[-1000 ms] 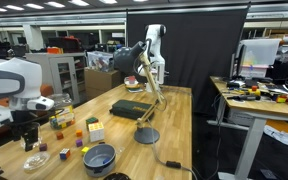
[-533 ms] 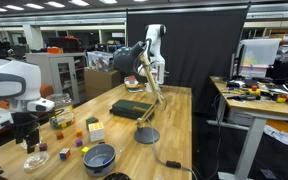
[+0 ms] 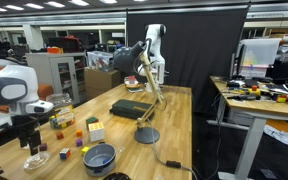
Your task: Place the glass lid on top of the glass container
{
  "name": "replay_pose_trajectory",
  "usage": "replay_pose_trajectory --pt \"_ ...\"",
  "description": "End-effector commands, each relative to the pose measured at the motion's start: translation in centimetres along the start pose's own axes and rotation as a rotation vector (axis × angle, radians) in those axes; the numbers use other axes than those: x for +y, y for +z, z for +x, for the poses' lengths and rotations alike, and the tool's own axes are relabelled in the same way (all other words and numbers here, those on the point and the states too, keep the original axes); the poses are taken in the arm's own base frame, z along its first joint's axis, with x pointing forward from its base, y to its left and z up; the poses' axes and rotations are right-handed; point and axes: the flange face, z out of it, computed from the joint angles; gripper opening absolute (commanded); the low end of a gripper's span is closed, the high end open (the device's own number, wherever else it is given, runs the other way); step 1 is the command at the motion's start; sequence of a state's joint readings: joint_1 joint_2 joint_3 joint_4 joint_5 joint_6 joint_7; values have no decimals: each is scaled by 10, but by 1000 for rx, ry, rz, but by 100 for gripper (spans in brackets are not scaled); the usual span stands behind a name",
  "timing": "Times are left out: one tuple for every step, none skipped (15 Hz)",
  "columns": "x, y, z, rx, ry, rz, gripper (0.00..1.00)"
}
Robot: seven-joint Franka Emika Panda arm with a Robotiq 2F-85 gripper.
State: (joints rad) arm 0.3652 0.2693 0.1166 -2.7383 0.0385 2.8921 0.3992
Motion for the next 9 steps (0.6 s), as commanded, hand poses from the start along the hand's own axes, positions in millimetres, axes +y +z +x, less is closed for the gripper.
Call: replay_pose_trajectory --pt "-4 11 9 14 24 -18 100" --pt "-4 15 12 8 32 -14 100" --pt "-4 19 14 1 41 -10 100" --pt "-4 24 17 -6 51 -3 100" --pt "-4 28 20 -13 57 -2 100" --pt "-5 32 22 -18 63 -1 100" --pt "-5 36 24 -25 69 2 100" --pt "-6 39 27 -29 76 3 100" --pt "-6 41 29 -34 84 8 100"
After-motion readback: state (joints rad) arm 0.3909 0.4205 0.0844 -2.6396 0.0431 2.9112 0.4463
